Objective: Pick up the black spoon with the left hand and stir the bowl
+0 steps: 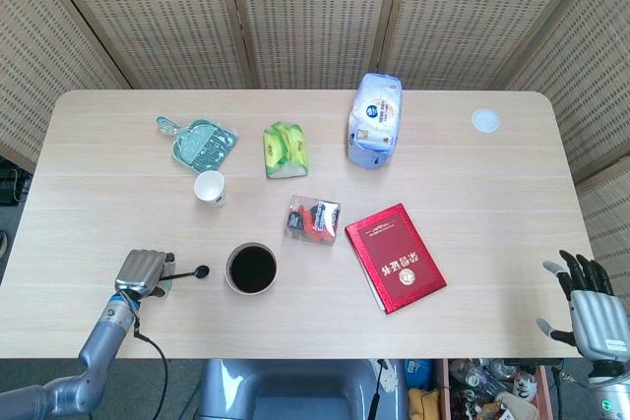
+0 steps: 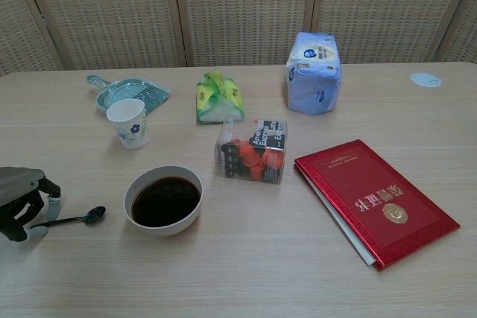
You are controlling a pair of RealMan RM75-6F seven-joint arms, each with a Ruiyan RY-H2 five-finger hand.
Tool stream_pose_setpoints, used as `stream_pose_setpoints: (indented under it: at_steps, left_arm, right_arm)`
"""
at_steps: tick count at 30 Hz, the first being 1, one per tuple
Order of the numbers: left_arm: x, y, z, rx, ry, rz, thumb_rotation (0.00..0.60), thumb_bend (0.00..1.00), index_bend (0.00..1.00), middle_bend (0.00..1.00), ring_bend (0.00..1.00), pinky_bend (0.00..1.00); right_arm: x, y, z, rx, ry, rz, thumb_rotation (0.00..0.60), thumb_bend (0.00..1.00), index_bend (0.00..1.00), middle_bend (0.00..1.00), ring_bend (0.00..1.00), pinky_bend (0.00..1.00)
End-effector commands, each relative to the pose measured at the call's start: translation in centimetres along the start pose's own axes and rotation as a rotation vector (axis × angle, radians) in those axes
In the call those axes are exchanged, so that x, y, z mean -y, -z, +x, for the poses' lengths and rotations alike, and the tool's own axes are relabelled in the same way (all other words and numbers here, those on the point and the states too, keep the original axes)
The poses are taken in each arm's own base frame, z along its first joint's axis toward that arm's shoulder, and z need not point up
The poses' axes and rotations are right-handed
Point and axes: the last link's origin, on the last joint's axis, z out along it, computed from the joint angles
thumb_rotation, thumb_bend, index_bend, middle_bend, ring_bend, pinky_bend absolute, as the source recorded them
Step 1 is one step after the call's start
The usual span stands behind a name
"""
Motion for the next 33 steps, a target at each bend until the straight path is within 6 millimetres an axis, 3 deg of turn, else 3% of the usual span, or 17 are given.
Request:
stream_pose_setpoints:
  at_steps: [1,25,33]
  left_arm:
    - [0.1,0.0,0.0,0.001,-0.002,0.003,0.6,0.38,0.5,0.79,0.76,0.74]
    - [0.6,0.0,-0.2,0.019,-0.007,0.025,0.6,0.38,0.58,0.82,0.77,0.74]
    - [1.0,0.3,0.8,-0.015,-0.026,0.022,0.6,0.38,0.6,0.82,0.77,0.74]
  right_arm:
    - [0.0,0.0,0.0,0.0,-0.001,0.0,0.6,0.13,0.23,0.15,0.07,0.11]
    - [-0.1,0.1,0.1,-0.008,-0.013,-0.002,0.6,0.13,0.23,0.16,0.07,0.11]
    - [-0.2,0.1,0.2,-0.014,-0.016,0.001,0.6,0.13,0.23,0.16,0.07,0.11]
